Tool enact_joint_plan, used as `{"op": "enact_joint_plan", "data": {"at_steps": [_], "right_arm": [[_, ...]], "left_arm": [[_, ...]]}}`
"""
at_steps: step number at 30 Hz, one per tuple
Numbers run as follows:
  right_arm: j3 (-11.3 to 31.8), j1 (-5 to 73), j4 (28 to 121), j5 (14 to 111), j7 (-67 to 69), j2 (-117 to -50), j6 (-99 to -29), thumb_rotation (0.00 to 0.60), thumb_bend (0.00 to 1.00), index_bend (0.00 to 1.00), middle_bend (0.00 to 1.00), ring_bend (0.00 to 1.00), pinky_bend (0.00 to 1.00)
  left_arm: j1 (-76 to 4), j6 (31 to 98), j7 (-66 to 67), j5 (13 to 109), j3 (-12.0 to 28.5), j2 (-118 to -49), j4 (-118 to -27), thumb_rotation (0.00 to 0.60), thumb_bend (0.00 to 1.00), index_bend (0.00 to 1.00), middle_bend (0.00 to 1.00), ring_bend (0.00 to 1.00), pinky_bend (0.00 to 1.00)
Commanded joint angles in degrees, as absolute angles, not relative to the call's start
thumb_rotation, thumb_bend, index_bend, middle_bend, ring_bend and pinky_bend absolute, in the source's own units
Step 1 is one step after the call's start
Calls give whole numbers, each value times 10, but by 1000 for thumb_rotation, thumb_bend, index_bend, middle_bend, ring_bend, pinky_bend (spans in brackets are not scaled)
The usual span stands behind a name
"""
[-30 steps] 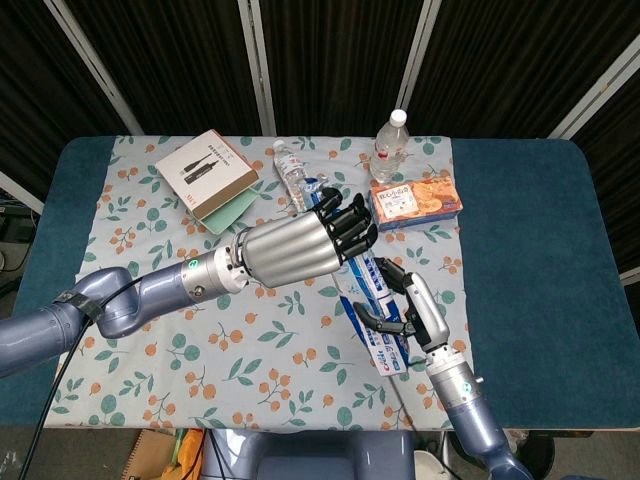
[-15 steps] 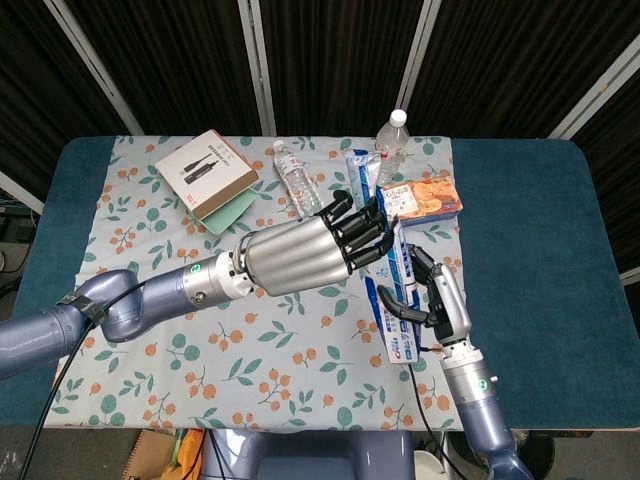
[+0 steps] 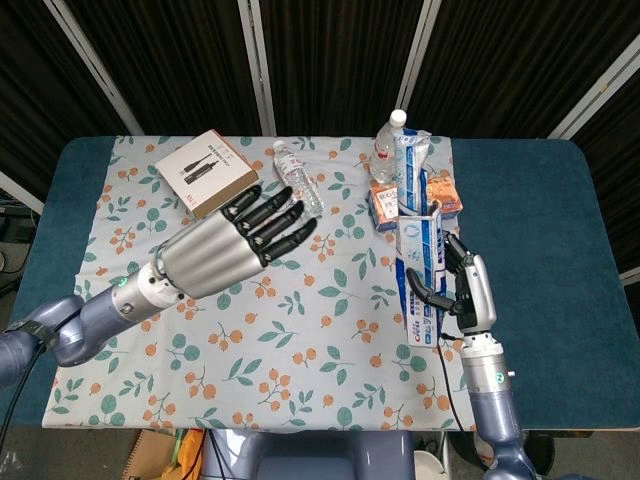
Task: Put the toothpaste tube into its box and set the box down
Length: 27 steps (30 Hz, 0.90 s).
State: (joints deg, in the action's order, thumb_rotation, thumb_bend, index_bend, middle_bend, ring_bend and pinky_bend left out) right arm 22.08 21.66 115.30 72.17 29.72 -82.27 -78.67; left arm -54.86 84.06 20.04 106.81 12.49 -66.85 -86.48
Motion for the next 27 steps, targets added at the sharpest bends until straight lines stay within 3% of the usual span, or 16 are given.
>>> {"op": "enact_joint_plan", "data": {"at_steps": [1, 6, 12, 14, 16, 20, 23, 27], "right_arm": [[234, 216, 1143, 729, 299, -829, -803, 600, 423, 498, 568, 575, 530], [261, 212, 1131, 737, 307, -842, -844, 600, 423, 498, 568, 574, 530], [325, 207, 1121, 753, 317, -882, -945, 600, 423, 494, 568, 573, 530], [337, 205, 1115, 769, 315, -893, -977, 600, 423, 465, 567, 553, 528], [341, 204, 1107, 790, 314, -904, -1005, 600, 423, 371, 525, 481, 488], [329, 203, 1090, 799, 312, -914, -1011, 600, 423, 266, 444, 395, 419], [323, 202, 1086, 789, 313, -916, -1003, 600, 423, 266, 442, 395, 419], [316, 197, 1078, 781, 308, -912, -996, 600, 491, 468, 560, 576, 507]], "left_arm": [[-497, 880, 178, 1065, 93, -656, -861, 600, 58, 255, 318, 283, 458], [-432, 928, 151, 1062, 55, -660, -863, 600, 58, 254, 318, 283, 457], [-355, 976, 124, 1055, 10, -688, -847, 600, 58, 252, 313, 283, 457], [-333, 985, 113, 1050, -2, -699, -835, 600, 58, 251, 312, 283, 457], [-313, 994, 102, 1047, -12, -710, -821, 600, 58, 249, 310, 283, 456], [-278, 1003, 84, 1037, -32, -727, -808, 600, 58, 246, 298, 283, 456], [-257, 1009, 76, 1038, -45, -736, -800, 600, 58, 246, 295, 283, 456], [-227, 1015, 61, 1046, -67, -749, -783, 600, 58, 240, 291, 283, 455]]}}
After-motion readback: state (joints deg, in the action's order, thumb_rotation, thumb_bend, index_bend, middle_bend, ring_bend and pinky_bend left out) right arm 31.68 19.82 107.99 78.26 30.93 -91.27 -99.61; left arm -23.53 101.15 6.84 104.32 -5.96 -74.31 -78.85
